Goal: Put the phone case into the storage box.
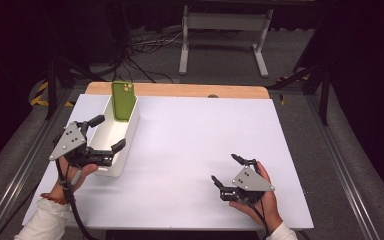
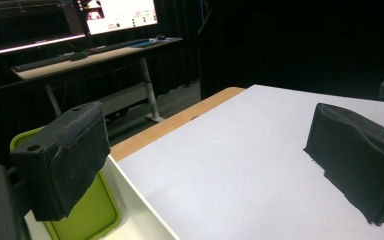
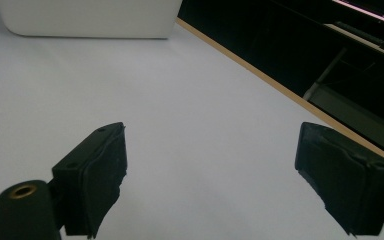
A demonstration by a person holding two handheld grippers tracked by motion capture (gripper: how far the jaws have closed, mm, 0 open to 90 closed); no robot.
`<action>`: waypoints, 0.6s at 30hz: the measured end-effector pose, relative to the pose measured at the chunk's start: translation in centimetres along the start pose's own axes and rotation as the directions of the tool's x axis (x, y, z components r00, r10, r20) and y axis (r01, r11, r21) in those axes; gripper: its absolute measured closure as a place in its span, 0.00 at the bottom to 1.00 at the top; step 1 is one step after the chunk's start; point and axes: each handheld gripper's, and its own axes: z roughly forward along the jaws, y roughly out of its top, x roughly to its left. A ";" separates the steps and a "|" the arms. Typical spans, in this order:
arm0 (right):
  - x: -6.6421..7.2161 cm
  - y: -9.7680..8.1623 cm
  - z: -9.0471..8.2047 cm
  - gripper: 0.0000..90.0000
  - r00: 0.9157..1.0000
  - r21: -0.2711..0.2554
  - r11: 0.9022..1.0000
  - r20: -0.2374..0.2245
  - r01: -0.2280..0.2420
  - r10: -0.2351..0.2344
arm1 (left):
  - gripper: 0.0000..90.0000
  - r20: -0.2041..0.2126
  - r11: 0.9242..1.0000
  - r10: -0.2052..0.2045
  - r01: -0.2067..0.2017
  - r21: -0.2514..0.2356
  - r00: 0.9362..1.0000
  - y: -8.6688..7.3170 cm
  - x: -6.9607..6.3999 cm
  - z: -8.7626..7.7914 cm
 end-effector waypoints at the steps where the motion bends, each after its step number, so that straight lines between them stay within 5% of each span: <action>1: 0.0 0.0 0.0 0.16 1.000 0.000 1.000 0.000 -0.001 0.001 | 0.05 0.002 1.000 0.010 -0.010 0.002 1.000 0.0 -0.1 0.0; 18: 0.1 0.2 -0.2 0.16 1.000 -0.008 1.000 -0.003 0.000 0.000 | 0.04 0.028 1.000 0.017 -0.017 -0.001 0.999 -0.6 -2.4 0.3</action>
